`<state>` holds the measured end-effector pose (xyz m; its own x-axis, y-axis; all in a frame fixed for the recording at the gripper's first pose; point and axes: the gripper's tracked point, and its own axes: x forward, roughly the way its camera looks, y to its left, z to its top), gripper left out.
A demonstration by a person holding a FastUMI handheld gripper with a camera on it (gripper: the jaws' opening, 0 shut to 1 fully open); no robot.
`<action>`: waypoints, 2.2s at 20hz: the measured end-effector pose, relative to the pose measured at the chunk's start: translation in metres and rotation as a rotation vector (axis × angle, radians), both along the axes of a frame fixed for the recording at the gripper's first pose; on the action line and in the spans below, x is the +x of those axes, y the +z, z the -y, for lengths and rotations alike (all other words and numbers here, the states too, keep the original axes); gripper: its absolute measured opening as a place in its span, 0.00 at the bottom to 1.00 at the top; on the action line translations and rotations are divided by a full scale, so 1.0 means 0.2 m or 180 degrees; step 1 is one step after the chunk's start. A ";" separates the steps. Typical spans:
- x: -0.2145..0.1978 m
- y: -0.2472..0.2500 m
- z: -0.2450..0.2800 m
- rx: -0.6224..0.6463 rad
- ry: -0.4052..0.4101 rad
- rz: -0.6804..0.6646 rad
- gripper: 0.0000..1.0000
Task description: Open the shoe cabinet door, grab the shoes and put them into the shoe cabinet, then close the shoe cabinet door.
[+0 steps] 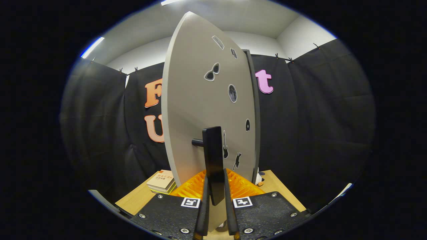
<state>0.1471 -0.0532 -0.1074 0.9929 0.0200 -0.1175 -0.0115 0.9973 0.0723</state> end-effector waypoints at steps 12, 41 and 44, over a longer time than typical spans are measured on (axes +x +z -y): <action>-0.11 -0.07 0.62 0.0207 -0.0495 -0.0083 0.14; -0.31 0.03 0.39 0.0395 -0.0877 -0.0112 0.46; -0.28 -0.16 0.11 0.0293 -0.0466 -0.0425 0.67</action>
<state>0.0921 -0.0760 -0.1403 0.9617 -0.1066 -0.2526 0.1488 0.9767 0.1544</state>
